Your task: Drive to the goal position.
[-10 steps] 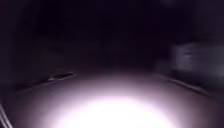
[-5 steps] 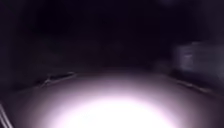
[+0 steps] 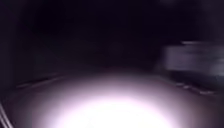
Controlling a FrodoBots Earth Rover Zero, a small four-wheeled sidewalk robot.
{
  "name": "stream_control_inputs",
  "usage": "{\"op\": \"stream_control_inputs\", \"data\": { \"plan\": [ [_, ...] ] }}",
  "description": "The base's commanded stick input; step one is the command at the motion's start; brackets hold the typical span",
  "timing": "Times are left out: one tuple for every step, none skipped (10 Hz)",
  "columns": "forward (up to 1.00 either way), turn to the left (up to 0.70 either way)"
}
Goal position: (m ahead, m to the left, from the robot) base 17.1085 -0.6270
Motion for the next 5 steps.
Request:
{"op": "stream_control_inputs", "data": {
  "plan": [
    [1.00, 0.00],
    [1.00, 0.00],
    [1.00, 0.00],
    [1.00, 0.00],
    [1.00, 0.00]
  ]
}}
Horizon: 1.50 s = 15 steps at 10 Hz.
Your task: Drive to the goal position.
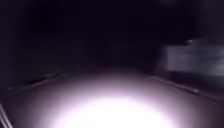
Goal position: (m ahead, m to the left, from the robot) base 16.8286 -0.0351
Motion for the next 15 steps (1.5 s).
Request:
{"op": "stream_control_inputs", "data": {
  "plan": [
    [1.00, 0.00],
    [1.00, 0.00],
    [1.00, 0.00],
    [1.00, 0.00],
    [1.00, 0.00],
    [1.00, 0.00],
    [1.00, 0.00],
    [1.00, 0.00],
    [1.00, 0.00],
    [1.00, 0.00],
    [1.00, 0.00],
    [1.00, 0.00],
    [1.00, 0.00],
    [1.00, 0.00],
    [1.00, 0.00]
  ]
}}
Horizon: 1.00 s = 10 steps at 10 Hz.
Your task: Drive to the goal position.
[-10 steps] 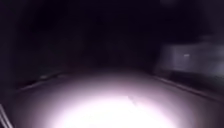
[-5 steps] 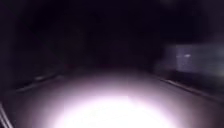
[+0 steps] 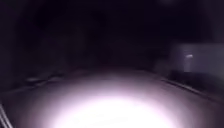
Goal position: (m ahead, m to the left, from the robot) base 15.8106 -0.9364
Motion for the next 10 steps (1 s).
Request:
{"op": "stream_control_inputs", "data": {
  "plan": [
    [1.00, 0.00],
    [1.00, 0.00],
    [1.00, 0.00],
    [1.00, 0.00],
    [1.00, 0.00],
    [1.00, 0.00],
    [1.00, 0.00],
    [1.00, 0.00],
    [1.00, 0.00],
    [1.00, -0.08]
  ]
}}
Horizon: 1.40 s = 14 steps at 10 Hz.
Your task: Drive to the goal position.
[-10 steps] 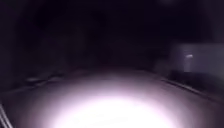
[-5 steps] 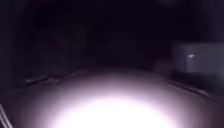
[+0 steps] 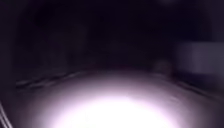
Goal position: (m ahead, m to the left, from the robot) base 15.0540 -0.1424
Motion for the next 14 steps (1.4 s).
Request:
{"op": "stream_control_inputs", "data": {
  "plan": [
    [1.00, -0.27],
    [1.00, -0.27],
    [1.00, -0.27],
    [1.00, -0.27],
    [1.00, -0.27],
    [1.00, -0.27],
    [1.00, -0.27],
    [1.00, -0.27],
    [1.00, -0.11],
    [1.00, 0.00],
    [1.00, 0.00],
    [1.00, 0.00],
    [1.00, 0.00],
    [1.00, 0.00]
  ]
}}
